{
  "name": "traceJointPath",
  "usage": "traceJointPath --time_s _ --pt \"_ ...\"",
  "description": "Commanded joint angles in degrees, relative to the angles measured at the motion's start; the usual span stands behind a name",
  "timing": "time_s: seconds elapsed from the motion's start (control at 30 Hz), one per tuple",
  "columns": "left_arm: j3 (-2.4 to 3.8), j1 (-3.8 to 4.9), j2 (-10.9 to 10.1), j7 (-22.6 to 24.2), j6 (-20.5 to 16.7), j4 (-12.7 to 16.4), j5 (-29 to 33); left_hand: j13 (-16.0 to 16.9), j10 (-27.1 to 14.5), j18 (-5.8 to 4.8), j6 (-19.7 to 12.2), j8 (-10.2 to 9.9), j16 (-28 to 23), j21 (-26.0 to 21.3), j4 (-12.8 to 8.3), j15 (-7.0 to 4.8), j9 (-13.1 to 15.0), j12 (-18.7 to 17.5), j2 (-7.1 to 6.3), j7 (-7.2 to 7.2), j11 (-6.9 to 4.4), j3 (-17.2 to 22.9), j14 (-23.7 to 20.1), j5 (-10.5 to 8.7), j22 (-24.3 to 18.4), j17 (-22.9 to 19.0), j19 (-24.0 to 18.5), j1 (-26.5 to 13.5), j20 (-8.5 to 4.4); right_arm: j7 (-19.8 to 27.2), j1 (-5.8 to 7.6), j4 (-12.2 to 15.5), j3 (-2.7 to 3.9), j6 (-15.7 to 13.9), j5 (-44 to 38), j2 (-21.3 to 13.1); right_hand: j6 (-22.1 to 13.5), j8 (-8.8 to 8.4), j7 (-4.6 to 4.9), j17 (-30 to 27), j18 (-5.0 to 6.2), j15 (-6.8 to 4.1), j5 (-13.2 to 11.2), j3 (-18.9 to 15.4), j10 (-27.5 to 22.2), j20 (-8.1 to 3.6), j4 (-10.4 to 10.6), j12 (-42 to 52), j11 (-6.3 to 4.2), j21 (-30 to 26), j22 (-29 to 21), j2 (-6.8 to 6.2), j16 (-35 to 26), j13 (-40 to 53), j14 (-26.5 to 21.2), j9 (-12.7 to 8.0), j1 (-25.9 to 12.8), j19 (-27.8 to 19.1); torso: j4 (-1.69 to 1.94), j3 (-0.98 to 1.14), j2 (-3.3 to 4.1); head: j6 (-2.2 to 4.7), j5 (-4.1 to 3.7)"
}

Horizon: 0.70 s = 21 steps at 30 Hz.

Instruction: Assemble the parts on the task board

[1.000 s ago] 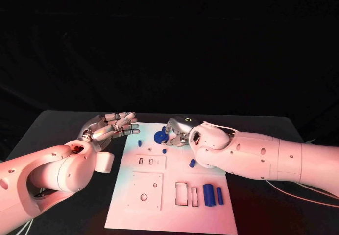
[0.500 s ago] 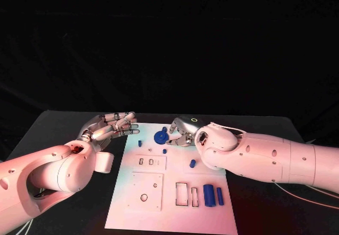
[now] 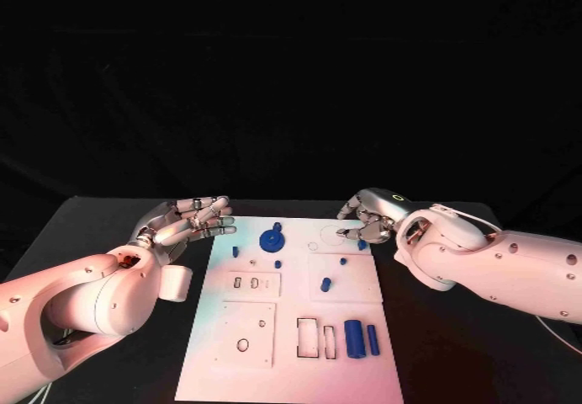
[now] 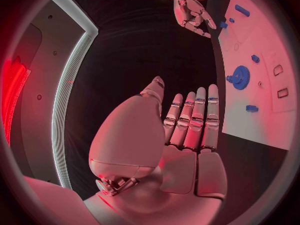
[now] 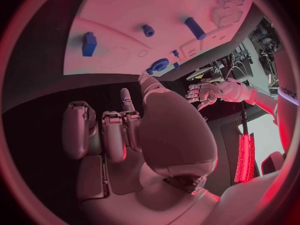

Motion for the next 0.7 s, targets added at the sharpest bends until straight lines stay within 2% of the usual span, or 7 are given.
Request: traceJointPath --time_s 0.03,0.2,0.37,0.4,0.5,0.6,0.7 --pt "0.00 0.04 0.4 0.2 0.8 -0.1 0.1 -0.1 -0.1 0.29 -0.2 -0.3 -0.3 0.3 -0.2 0.02 -0.1 -0.4 0.19 2.39 0.15 -0.1 -0.3 -0.31 0.1 0.0 -0.6 0.2 0.04 11.5 -0.18 0.3 -0.14 -0.1 10.2 -1.8 -0.5 -0.27 0.32 4.9 1.50 0.33 1.1 -0.1 -3.5 0.18 -0.5 -3.9 0.19 -3.6 -0.4 -0.37 -1.7 4.3 3.0 -0.2 1.2 -2.5 -0.49 0.30 -0.22 0.20 -0.41" --pt "-0.05 0.02 0.7 0.2 1.1 -0.4 0.1 -0.1 -0.1 0.29 -0.2 -0.3 -0.3 0.3 -0.2 0.02 -0.1 -0.4 0.18 2.39 0.15 -0.1 -0.3 -0.31 0.1 0.0 -0.6 0.2 0.04 14.5 -0.84 -0.5 -0.42 0.9 12.2 -4.2 -1.2 -0.35 0.44 3.7 1.84 0.38 2.0 -0.3 -5.4 0.29 -0.8 -6.2 0.27 -5.5 -1.8 -0.98 -2.5 1.9 2.7 -0.2 1.9 -3.5 -0.81 0.50 -0.31 0.23 -0.61" --pt "-0.08 0.01 0.8 0.1 1.1 -0.7 0.1 -0.1 -0.1 0.29 -0.2 -0.3 -0.3 0.3 -0.2 0.02 -0.1 -0.4 0.18 2.39 0.15 -0.1 -0.3 -0.31 0.1 0.0 -0.6 0.2 0.04 15.2 -1.48 -2.1 -0.55 1.4 12.6 -4.9 -1.4 -0.32 0.47 5.5 1.53 0.38 2.9 -0.5 -4.4 0.29 -0.9 -5.4 0.28 -4.5 -0.8 -1.20 -1.7 2.7 3.3 -0.3 2.2 -2.5 -0.72 0.71 -0.13 0.25 -0.90" --pt "-0.08 0.01 0.8 0.1 1.1 -0.7 0.1 -0.1 -0.1 0.29 -0.2 -0.3 -0.3 0.3 -0.2 0.02 -0.1 -0.4 0.18 2.39 0.15 -0.1 -0.3 -0.31 0.1 0.0 -0.6 0.2 0.04 15.3 -1.65 -2.4 -0.57 1.5 12.5 -4.9 -1.5 -0.33 0.48 5.6 1.51 0.38 3.1 -0.5 -4.4 0.29 -0.9 -5.4 0.29 -4.5 -0.7 -1.25 -1.6 2.7 3.3 -0.3 2.2 -2.4 -0.67 0.63 -0.16 0.16 -0.95" --pt "-0.09 0.00 0.9 0.1 1.2 -0.7 0.1 -0.1 -0.1 0.29 -0.2 -0.3 -0.3 0.3 -0.2 0.02 -0.1 -0.4 0.18 2.39 0.15 -0.1 -0.3 -0.31 0.1 0.0 -0.6 0.2 0.04 15.4 -2.17 -3.2 -0.61 1.7 11.7 -4.7 -1.7 -0.36 0.51 5.8 1.49 0.39 3.4 -0.6 -4.3 0.30 -0.8 -5.3 0.32 -4.4 -0.7 -1.37 -1.6 2.7 3.4 -0.3 2.2 -2.3 -0.75 0.59 -0.17 0.04 -0.76" --pt "-0.10 0.00 0.9 0.1 1.2 -0.7 0.1 -0.1 -0.1 0.29 -0.2 -0.3 -0.3 0.3 -0.2 0.02 -0.1 -0.4 0.18 2.39 0.15 -0.1 -0.3 -0.31 0.1 0.0 -0.6 0.2 0.04 15.3 -2.63 -3.9 -0.62 1.6 11.3 -4.3 -1.8 -0.35 0.53 6.2 1.41 0.40 3.7 -0.7 -4.1 0.30 -0.8 -5.1 0.33 -4.2 -0.4 -1.40 -1.3 2.8 3.6 -0.3 2.1 -2.1 -0.68 0.57 -0.14 -0.04 -0.68" --pt "-0.10 0.00 0.9 0.1 1.1 -0.8 0.1 -0.1 -0.1 0.29 -0.2 -0.3 -0.3 0.3 -0.2 0.02 -0.1 -0.4 0.18 2.39 0.15 -0.1 -0.3 -0.31 0.1 0.0 -0.6 0.2 0.04 15.0 -3.05 -4.9 -0.63 1.4 10.8 -3.8 -1.9 -0.36 0.56 6.6 1.35 0.41 3.9 -0.8 -4.0 0.30 -0.7 -5.0 0.34 -4.0 -0.2 -1.38 -1.2 2.9 3.7 -0.3 2.1 -1.8 -0.60 0.65 -0.06 -0.02 -0.68"
